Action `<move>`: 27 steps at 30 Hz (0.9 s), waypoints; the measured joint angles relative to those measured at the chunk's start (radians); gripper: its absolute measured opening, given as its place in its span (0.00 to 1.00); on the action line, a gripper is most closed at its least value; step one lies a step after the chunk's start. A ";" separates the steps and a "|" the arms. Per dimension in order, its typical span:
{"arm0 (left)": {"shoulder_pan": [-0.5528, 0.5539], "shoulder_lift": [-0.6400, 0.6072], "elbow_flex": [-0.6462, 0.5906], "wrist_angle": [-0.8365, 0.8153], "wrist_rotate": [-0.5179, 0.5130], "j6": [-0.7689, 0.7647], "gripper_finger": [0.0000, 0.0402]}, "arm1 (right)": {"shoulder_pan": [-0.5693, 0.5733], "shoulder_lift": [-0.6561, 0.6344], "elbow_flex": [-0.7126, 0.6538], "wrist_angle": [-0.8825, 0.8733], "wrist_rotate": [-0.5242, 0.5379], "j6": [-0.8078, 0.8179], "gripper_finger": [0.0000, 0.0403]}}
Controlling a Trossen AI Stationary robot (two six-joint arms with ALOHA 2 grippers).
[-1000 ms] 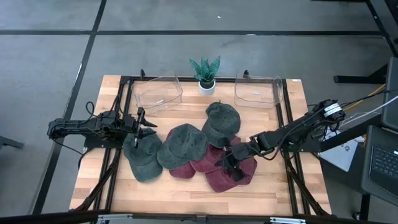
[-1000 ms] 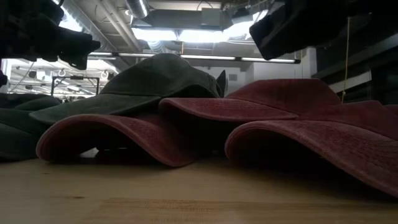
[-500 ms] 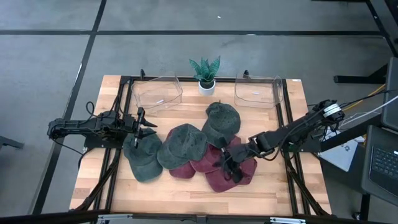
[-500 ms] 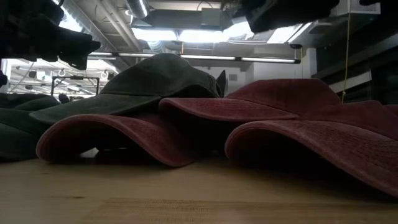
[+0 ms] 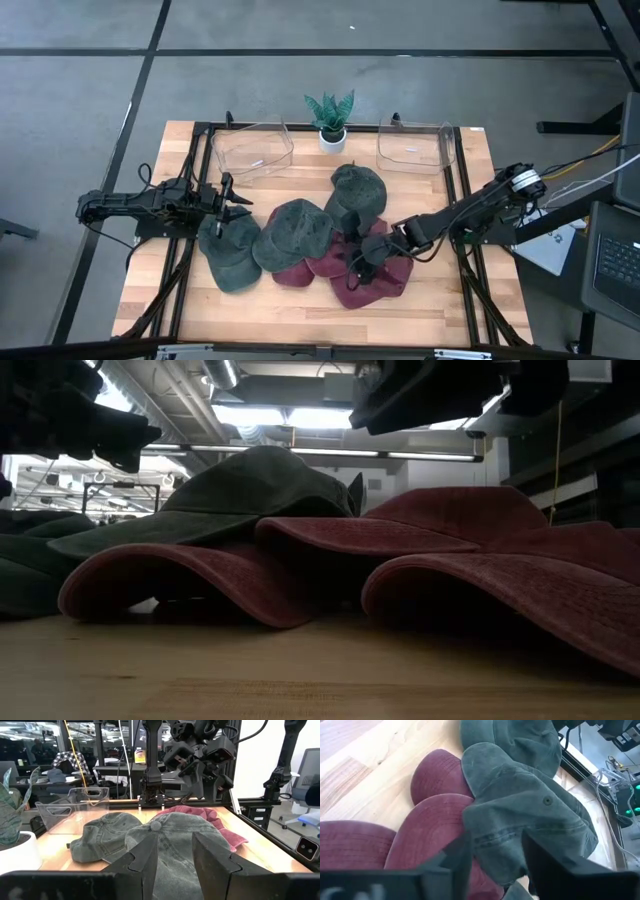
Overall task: Pick & Place hat
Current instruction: Put the middle black cap into the left transparent bin
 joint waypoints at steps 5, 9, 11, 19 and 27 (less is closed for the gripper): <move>0.000 0.000 0.000 0.000 0.000 0.000 0.29 | -0.018 0.029 0.000 0.062 0.040 -0.004 0.64; 0.000 0.000 0.000 0.000 0.000 0.000 0.29 | -0.041 0.041 0.000 0.094 0.077 -0.004 0.70; 0.000 0.000 0.000 0.000 0.000 0.000 0.29 | -0.056 0.041 0.000 0.099 0.077 -0.004 0.70; 0.000 0.000 0.000 0.000 0.000 0.000 0.29 | -0.182 0.038 0.000 0.141 -0.072 0.078 0.70; 0.000 0.000 0.000 0.000 0.000 0.000 0.29 | -0.336 0.038 0.000 0.142 -0.275 0.405 0.70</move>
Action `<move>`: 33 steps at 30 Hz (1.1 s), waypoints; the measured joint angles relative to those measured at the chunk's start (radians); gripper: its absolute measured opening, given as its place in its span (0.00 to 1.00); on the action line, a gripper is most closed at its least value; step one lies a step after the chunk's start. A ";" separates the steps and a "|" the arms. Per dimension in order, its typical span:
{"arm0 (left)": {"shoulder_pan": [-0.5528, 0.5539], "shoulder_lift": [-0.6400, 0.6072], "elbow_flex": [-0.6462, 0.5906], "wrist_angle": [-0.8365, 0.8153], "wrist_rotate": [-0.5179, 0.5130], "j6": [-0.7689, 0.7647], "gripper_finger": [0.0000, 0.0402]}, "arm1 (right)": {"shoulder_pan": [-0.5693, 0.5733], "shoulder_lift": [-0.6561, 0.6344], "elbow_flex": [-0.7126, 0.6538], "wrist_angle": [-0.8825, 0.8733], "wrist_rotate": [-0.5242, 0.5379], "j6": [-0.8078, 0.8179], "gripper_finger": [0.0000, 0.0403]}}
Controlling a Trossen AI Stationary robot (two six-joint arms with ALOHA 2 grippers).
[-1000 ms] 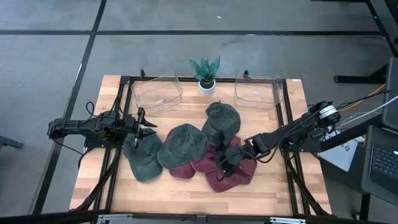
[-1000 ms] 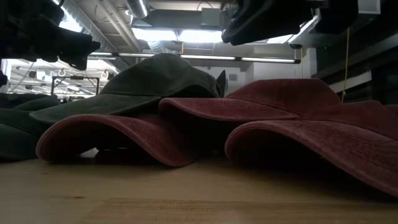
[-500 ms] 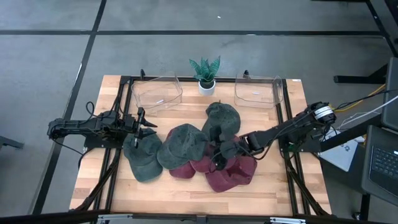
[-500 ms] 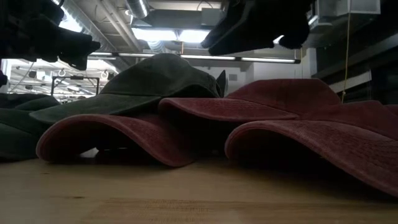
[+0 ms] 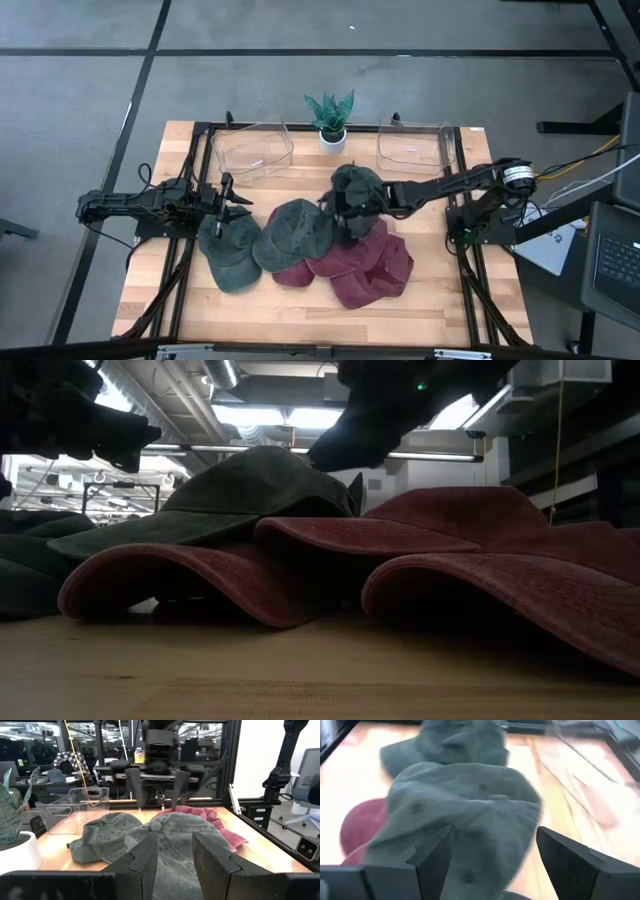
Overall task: Pick & Place hat
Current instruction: Put the middle black cap into the left transparent bin
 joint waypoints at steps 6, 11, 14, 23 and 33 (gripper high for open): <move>0.000 0.000 0.000 0.000 0.000 0.000 0.29 | -0.018 0.000 0.000 0.000 -0.023 0.142 0.70; 0.000 0.000 0.000 0.000 0.000 0.000 0.29 | -0.018 0.016 0.041 -0.042 -0.041 0.218 0.70; 0.000 0.000 0.000 0.000 0.000 0.000 0.29 | -0.017 0.058 0.116 -0.110 -0.038 0.225 0.70; 0.000 0.000 0.000 0.000 0.000 0.000 0.29 | -0.017 0.240 0.346 -0.267 -0.023 0.197 0.70; 0.000 0.000 0.000 0.000 0.000 0.000 0.29 | -0.016 0.310 0.423 -0.387 0.102 0.199 0.70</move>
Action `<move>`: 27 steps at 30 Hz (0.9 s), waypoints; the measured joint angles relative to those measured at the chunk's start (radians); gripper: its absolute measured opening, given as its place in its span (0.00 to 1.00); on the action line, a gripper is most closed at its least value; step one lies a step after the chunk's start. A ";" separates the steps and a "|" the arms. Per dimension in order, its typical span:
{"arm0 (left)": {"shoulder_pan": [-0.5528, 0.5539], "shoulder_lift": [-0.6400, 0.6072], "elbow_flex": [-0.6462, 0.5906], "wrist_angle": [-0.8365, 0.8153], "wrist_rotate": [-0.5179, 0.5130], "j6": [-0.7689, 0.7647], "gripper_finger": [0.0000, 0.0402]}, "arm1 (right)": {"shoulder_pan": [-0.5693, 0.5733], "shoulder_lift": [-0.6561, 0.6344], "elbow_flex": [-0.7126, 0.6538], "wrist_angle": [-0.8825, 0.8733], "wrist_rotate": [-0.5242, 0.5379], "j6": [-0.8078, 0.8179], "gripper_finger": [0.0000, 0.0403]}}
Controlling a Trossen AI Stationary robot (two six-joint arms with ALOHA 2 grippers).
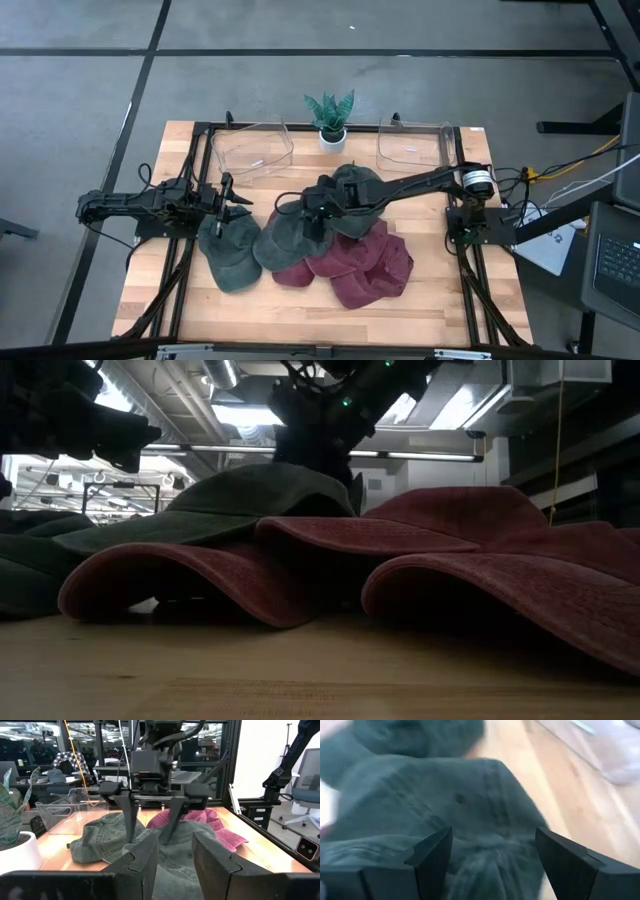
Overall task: Pick & Place hat
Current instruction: Put the middle black cap into the left transparent bin
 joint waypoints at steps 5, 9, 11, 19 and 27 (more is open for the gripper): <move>0.000 0.000 0.000 0.000 0.000 0.000 0.29 | -0.001 -0.029 0.002 -0.107 -0.010 0.033 0.70; 0.000 0.000 0.000 0.000 0.000 0.000 0.29 | -0.003 -0.033 0.002 -0.173 -0.012 0.051 0.70; 0.000 0.000 0.000 0.000 0.000 0.000 0.29 | -0.005 -0.032 0.002 -0.175 -0.018 0.047 0.70; 0.000 0.000 0.000 0.000 0.000 0.000 0.29 | -0.005 -0.032 0.002 -0.166 -0.021 0.024 0.52; 0.000 0.000 0.000 0.000 0.000 0.000 0.29 | -0.005 -0.032 0.002 -0.151 -0.020 -0.021 0.09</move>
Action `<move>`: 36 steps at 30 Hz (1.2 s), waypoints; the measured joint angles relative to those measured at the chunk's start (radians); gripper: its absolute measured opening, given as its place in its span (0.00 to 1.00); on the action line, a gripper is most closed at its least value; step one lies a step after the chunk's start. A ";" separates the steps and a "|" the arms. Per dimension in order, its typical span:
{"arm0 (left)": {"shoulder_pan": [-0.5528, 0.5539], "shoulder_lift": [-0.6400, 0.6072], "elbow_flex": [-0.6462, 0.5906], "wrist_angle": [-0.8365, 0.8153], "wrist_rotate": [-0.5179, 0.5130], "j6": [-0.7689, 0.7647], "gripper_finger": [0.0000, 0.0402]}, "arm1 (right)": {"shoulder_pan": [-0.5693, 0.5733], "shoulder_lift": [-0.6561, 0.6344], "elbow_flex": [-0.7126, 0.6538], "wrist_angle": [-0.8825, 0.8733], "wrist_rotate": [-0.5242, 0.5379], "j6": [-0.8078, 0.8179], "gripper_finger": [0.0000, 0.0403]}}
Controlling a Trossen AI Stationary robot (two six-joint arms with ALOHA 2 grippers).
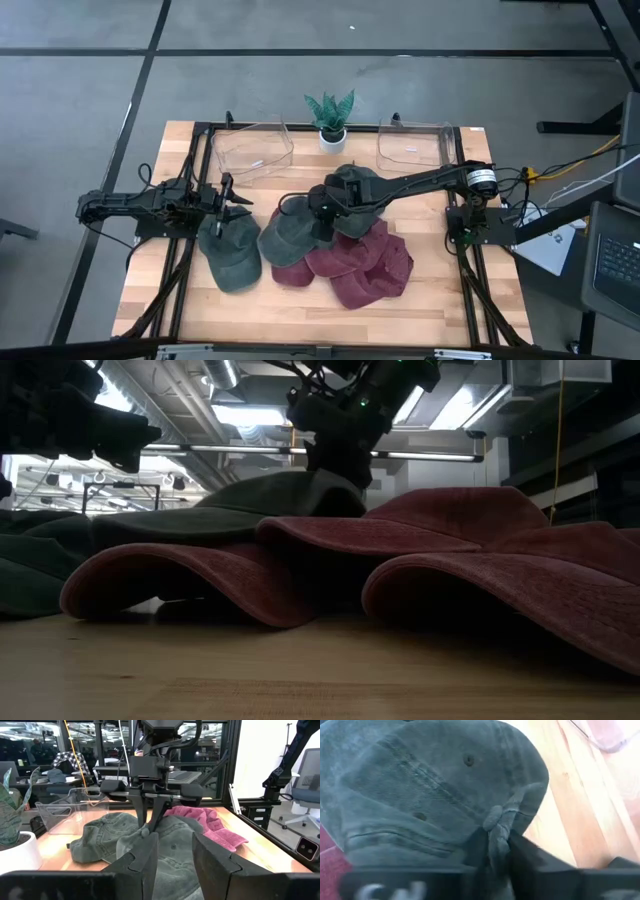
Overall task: Pick & Place hat
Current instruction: Put the middle black cap into the left transparent bin
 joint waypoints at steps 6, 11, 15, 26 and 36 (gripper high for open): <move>0.000 0.000 0.000 0.000 0.000 0.000 0.29 | 0.000 0.000 0.000 0.014 0.019 -0.068 0.06; 0.000 0.000 0.000 0.000 0.000 0.000 0.29 | 0.000 -0.006 -0.001 0.021 0.019 -0.135 0.03; 0.000 0.000 0.000 0.000 0.000 0.000 0.29 | 0.001 -0.036 -0.002 0.018 0.006 -0.175 0.04; 0.000 0.000 0.000 0.000 0.000 0.000 0.29 | -0.035 -0.232 -0.002 -0.010 -0.155 -0.225 0.03; 0.000 0.000 0.000 0.000 0.000 0.000 0.29 | -0.155 -0.402 -0.002 -0.016 -0.639 -0.137 0.02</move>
